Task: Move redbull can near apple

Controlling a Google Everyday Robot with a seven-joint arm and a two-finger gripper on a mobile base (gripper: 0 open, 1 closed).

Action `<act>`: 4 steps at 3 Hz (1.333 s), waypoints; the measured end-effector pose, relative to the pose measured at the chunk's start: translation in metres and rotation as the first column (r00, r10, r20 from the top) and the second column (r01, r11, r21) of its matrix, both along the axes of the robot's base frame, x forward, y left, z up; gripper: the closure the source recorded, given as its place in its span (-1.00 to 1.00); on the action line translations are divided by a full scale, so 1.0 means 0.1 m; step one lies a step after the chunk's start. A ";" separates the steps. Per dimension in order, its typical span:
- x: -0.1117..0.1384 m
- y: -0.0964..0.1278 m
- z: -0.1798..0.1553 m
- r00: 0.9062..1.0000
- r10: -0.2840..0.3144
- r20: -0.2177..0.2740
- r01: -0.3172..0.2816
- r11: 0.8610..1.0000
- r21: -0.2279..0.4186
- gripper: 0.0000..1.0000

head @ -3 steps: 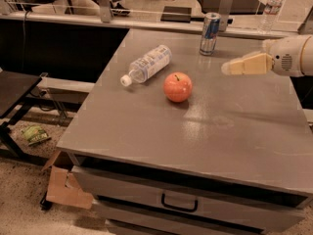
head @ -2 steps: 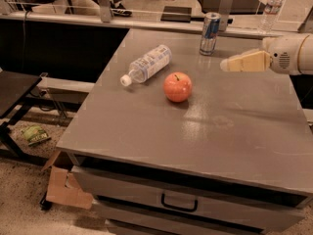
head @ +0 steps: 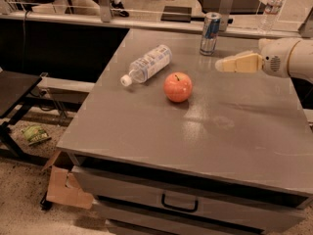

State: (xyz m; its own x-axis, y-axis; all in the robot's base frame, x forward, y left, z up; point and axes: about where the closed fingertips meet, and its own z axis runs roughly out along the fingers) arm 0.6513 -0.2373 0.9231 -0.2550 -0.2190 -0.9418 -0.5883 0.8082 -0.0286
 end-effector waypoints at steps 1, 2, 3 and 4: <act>0.28 -0.02 -0.12 0.999 0.008 0.049 -0.008 1.000 0.008 -1.00; 0.60 -0.04 -0.33 0.998 -0.004 0.070 0.003 1.000 0.014 -1.00; 0.98 0.06 -0.45 0.994 -0.022 0.111 0.017 0.999 0.043 -1.00; 1.33 0.20 -0.50 0.989 -0.018 0.147 0.008 0.998 0.066 -1.00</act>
Offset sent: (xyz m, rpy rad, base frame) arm 0.1033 -0.0115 -0.0605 0.0190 -0.0982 -0.0328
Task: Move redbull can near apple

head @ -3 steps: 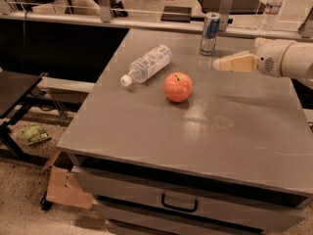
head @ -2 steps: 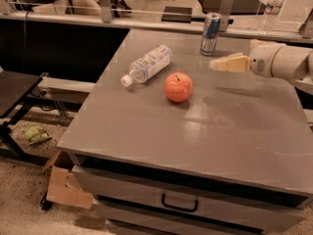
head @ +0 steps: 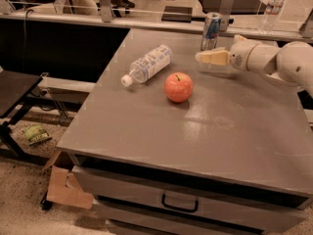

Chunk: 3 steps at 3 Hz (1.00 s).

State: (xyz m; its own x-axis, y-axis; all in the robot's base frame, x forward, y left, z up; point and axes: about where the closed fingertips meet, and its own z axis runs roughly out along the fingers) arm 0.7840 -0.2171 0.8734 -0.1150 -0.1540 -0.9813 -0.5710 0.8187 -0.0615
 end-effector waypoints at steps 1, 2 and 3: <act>0.31 0.12 0.02 0.999 0.014 0.035 -0.014 1.000 0.004 -1.00; 0.59 0.22 0.07 0.998 0.032 0.057 -0.032 0.999 -0.003 -0.47; 0.67 0.24 0.08 0.998 0.039 0.055 -0.039 0.999 -0.010 -0.01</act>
Offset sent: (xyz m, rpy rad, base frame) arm 0.0844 0.0242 0.0158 -0.0059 -0.0888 0.0363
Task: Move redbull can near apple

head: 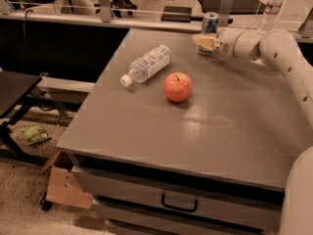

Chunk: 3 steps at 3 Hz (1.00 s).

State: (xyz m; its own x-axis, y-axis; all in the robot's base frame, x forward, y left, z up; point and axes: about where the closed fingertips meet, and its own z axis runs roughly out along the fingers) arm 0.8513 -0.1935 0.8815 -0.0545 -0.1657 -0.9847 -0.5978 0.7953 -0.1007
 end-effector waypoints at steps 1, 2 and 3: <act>-0.09 -0.06 0.13 0.999 0.029 -0.015 -0.029 1.000 -0.001 0.46; -0.41 -0.03 0.31 0.993 0.099 -0.070 -0.097 0.995 0.028 0.91; -1.08 0.15 0.35 0.949 0.279 -0.145 -0.266 0.959 0.101 1.00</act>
Offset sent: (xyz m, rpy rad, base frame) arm -0.0876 -0.0064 0.0563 0.0531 0.1479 0.1856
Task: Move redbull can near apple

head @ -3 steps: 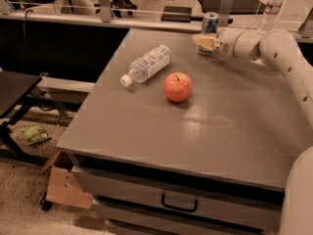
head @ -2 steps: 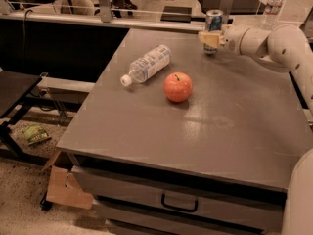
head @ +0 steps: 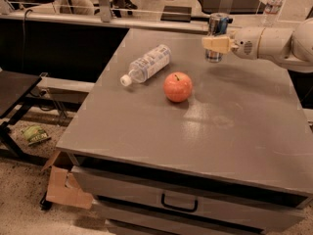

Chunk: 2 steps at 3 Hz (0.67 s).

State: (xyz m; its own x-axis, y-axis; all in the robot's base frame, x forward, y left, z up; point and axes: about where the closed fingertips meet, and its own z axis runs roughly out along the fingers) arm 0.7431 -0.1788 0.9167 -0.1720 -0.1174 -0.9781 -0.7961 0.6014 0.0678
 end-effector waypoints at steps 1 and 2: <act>-0.45 0.21 -0.11 0.991 0.124 -0.046 -0.123 0.992 0.024 1.00; -0.89 0.44 -0.20 0.980 0.198 -0.022 -0.198 0.980 0.016 1.00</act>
Offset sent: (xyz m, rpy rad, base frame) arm -0.1215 0.0567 -0.0273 -0.0085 -0.0025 0.2515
